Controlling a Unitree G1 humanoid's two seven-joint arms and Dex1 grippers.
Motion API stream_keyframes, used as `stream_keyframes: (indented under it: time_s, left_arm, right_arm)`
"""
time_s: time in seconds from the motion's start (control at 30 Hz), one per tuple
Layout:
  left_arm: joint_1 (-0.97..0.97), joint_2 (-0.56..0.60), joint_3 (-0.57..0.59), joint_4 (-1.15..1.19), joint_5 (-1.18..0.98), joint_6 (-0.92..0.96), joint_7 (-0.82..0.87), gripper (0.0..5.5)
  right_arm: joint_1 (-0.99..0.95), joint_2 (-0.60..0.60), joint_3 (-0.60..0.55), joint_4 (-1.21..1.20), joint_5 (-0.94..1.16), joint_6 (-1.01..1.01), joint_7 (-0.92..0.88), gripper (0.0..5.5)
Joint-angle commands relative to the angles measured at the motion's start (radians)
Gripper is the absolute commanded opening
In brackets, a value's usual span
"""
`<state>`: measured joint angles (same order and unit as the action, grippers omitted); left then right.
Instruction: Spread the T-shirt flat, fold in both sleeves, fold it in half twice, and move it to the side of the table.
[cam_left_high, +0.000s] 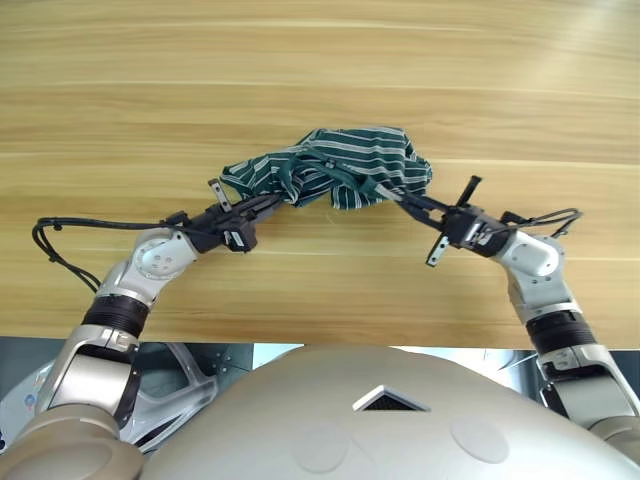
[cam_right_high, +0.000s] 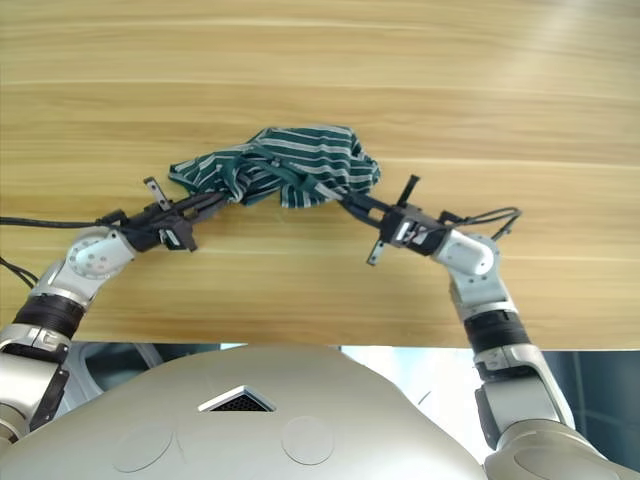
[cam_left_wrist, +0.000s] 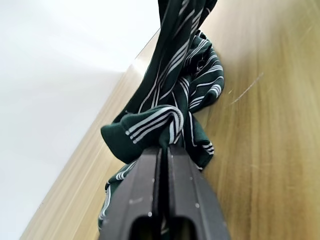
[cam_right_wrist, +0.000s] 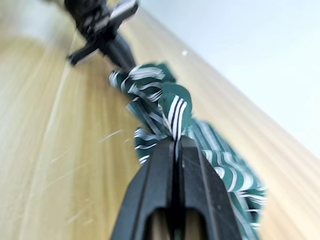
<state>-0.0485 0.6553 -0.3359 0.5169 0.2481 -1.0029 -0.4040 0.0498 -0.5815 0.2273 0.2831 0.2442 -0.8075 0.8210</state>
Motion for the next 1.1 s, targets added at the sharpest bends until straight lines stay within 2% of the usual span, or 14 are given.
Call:
stream_keyframes:
  time_s: [0.03, 0.23, 0.43, 0.5, 0.57, 0.63, 0.67, 0.73, 0.8, 0.87, 0.93, 0.97, 1.03, 1.1]
  left_arm:
    - [-0.019, 0.043, 0.078, 0.015, -0.031, -0.015, 0.021, 0.01]
    - [-0.127, 0.034, 0.305, -0.122, -0.341, -0.075, 0.103, 0.01]
    - [-0.106, 0.097, 0.346, -0.418, -0.678, -0.052, 0.012, 0.01]
    - [0.084, 0.272, 0.242, -0.717, -0.921, -0.113, -0.145, 0.01]
    - [0.286, 0.493, 0.096, -0.877, -0.986, -0.282, -0.279, 0.01]
    - [0.416, 0.663, -0.003, -0.918, -0.959, -0.479, -0.289, 0.01]
    - [0.445, 0.715, -0.056, -0.905, -0.948, -0.54, -0.305, 0.01]
    - [0.431, 0.717, -0.128, -0.854, -0.971, -0.489, -0.38, 0.01]
    - [0.309, 0.612, -0.168, -0.713, -0.936, -0.259, -0.454, 0.01]
    - [0.123, 0.519, -0.183, -0.537, -0.914, -0.069, -0.547, 0.01]
    - [-0.28, 0.369, -0.14, -0.211, -0.886, 0.145, -0.631, 0.01]
    - [-0.571, 0.271, -0.115, 0.027, -0.814, 0.265, -0.587, 0.01]
    - [-1.07, 0.138, -0.097, 0.412, -0.663, 0.467, -0.362, 0.01]
    - [-1.524, 0.129, -0.061, 0.636, -0.568, 0.647, 0.133, 0.01]
  right_arm:
    - [-0.017, -0.021, -0.097, -0.041, 0.103, 0.026, 0.006, 0.0]
    - [-0.129, -0.004, -0.249, -0.014, 0.134, 0.077, -0.075, 0.0]
    - [-0.147, -0.038, -0.352, -0.089, 0.201, 0.108, -0.05, 0.0]
    - [0.01, -0.093, -0.359, -0.286, 0.385, 0.078, 0.133, 0.0]
    - [0.228, -0.154, -0.357, -0.454, 0.565, -0.006, 0.407, 0.0]
    - [0.388, -0.135, -0.461, -0.577, 0.798, 0.056, 0.665, 0.0]
    - [0.433, -0.136, -0.469, -0.587, 0.814, 0.059, 0.723, 0.0]
    - [0.427, -0.145, -0.405, -0.507, 0.623, 0.039, 0.711, 0.0]
    - [0.293, -0.126, -0.32, -0.355, 0.281, 0.06, 0.635, 0.0]
    - [0.128, -0.118, -0.272, -0.255, 0.117, 0.114, 0.572, 0.0]
    - [-0.324, -0.066, -0.247, -0.005, -0.022, 0.24, 0.362, 0.0]
    - [-0.64, -0.046, -0.219, 0.215, -0.16, 0.317, 0.147, 0.0]
    - [-1.134, -0.027, -0.174, 0.573, -0.324, 0.473, -0.217, 0.0]
    - [-1.528, -0.075, -0.181, 0.776, -0.372, 0.596, -0.558, 0.0]
